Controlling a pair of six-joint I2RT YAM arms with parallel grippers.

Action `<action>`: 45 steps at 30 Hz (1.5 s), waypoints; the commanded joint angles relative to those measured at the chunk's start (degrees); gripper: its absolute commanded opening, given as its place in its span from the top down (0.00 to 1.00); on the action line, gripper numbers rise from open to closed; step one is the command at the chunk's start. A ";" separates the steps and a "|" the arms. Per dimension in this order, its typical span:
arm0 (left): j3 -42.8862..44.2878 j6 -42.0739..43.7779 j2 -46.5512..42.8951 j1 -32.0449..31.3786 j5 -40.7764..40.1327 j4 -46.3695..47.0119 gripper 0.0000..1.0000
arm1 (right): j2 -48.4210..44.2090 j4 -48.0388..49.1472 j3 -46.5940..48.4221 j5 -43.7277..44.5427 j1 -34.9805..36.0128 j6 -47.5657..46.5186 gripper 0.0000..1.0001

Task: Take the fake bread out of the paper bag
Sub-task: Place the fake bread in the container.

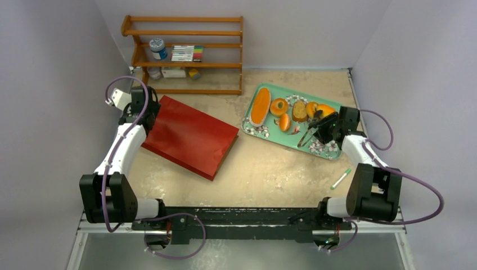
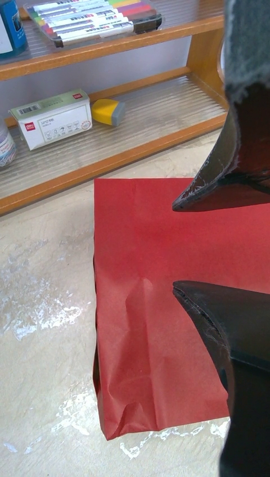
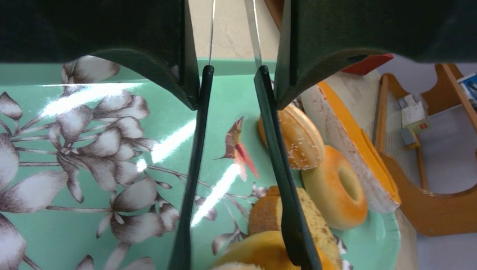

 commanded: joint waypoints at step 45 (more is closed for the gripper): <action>-3.15 -2.48 -2.51 0.57 0.71 4.25 0.53 | 7.25 0.77 3.11 2.82 2.62 -6.81 0.44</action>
